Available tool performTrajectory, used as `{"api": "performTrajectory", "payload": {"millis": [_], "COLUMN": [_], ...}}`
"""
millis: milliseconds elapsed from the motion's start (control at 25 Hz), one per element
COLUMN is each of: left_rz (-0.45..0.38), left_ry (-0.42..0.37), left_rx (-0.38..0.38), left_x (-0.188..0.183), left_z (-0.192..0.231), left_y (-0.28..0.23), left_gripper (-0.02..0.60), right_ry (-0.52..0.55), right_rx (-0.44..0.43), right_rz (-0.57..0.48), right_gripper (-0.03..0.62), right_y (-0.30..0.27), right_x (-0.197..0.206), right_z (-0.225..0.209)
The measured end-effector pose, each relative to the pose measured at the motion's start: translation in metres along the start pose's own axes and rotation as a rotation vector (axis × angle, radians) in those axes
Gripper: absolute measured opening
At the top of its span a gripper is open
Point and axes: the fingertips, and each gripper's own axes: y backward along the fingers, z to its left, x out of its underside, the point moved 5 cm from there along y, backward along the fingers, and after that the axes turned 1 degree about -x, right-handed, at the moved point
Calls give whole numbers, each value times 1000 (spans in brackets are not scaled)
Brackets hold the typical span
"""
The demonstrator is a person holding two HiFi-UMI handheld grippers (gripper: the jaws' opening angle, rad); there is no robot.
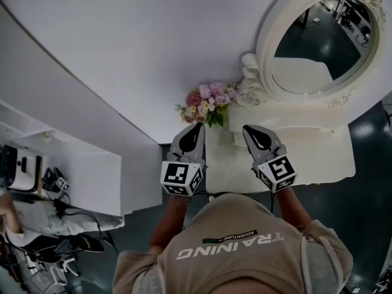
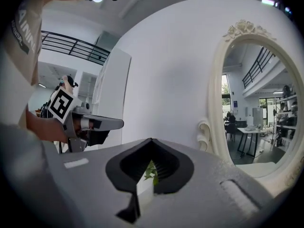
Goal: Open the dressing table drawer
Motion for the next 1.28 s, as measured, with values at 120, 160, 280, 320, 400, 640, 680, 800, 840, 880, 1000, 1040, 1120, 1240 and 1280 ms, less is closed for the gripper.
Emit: {"api": "performTrajectory", "payload": {"millis": [120, 160, 280, 320, 400, 640, 680, 800, 840, 880, 1000, 1040, 1120, 1240, 1280], "left_rz": [-25, -32, -32, -29, -24, -28, -27, -25, -24, -23, -21, -21, -22, -20, -18], "left_ry": [-16, -21, -24, -22, -16, -3, -2, -1, -1, -1, 4, 6, 10, 15, 16], "left_rx": [-12, -16, -20, -20, -21, -26, -26, -22, -20, -19, -16, -15, -17, -17, -16], "left_x": [-7, -8, -6, -5, -2, -1, 0, 3, 4, 5, 9, 10, 11, 13, 14], "left_z": [4, 5, 7, 7, 8, 10, 10, 8, 8, 7, 4, 3, 3, 3, 3], "left_y": [0, 0, 2, 3, 3, 5, 6, 6, 6, 7, 8, 9, 11, 13, 13], "left_gripper": [18, 18, 18, 18, 18, 18, 18, 18, 18, 18, 18, 18, 18, 18, 18], "right_ry": [36, 42, 20, 18, 16, -8, -12, -21, -24, -28, -39, -40, -41, -42, -45], "right_rx": [14, 19, 19, 20, 26, 50, 53, 56, 55, 53, 47, 46, 49, 54, 55], "right_rz": [-8, 0, -14, -24, -30, -28, -28, -28, -26, -23, -17, -15, -10, -6, -4], "right_gripper": [2, 2, 2, 2, 2, 2, 2, 2, 2, 2, 2, 2, 2, 2, 2], "right_y": [-3, -4, -4, -3, -3, 0, 1, 2, 3, 3, 5, 6, 7, 7, 8], "right_x": [-7, -7, -8, -9, -9, -8, -8, -5, -3, -2, 2, 2, 3, 3, 4], "right_z": [-1, -1, 1, 1, 1, -4, -5, -5, -5, -5, -3, -2, -1, 0, 0]}}
